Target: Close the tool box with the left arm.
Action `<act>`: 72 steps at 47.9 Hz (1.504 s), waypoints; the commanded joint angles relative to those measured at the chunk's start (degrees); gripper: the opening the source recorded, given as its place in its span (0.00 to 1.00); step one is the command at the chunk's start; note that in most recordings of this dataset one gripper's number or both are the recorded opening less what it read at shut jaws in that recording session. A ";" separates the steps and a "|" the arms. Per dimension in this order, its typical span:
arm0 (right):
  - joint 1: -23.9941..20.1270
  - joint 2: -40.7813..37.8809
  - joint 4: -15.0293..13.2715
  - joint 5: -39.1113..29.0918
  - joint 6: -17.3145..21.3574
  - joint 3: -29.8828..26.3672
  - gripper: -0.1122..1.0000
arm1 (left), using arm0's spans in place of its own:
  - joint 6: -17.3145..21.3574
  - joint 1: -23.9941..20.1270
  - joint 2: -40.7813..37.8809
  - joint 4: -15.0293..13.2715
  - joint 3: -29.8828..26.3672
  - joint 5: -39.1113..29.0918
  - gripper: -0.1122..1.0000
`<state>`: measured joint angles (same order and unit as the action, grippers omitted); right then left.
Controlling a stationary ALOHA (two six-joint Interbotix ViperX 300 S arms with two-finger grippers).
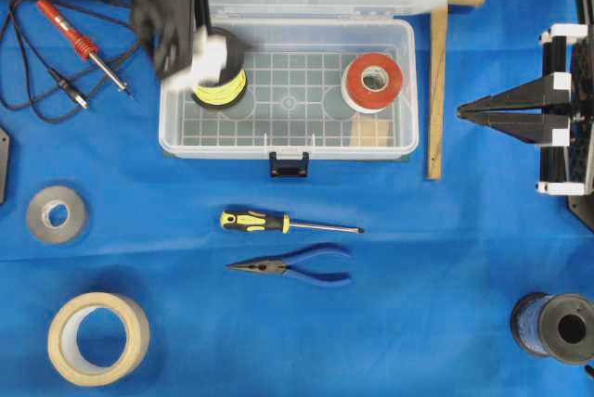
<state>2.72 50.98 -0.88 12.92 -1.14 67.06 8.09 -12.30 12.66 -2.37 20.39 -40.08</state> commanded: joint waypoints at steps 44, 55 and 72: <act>0.09 0.18 -0.09 0.00 0.00 -1.05 0.10 | -5.62 11.34 21.80 1.05 11.60 11.78 0.93; 0.09 0.44 -0.09 0.18 -0.09 -1.14 0.10 | -5.62 11.34 36.30 0.79 25.31 25.05 0.93; 0.09 0.88 -0.09 0.18 -0.18 -1.23 0.10 | -6.33 11.34 53.17 0.44 46.76 37.09 0.93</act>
<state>2.72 51.86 -0.88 12.57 -1.14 67.06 1.85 -0.88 63.19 -1.76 64.16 -5.19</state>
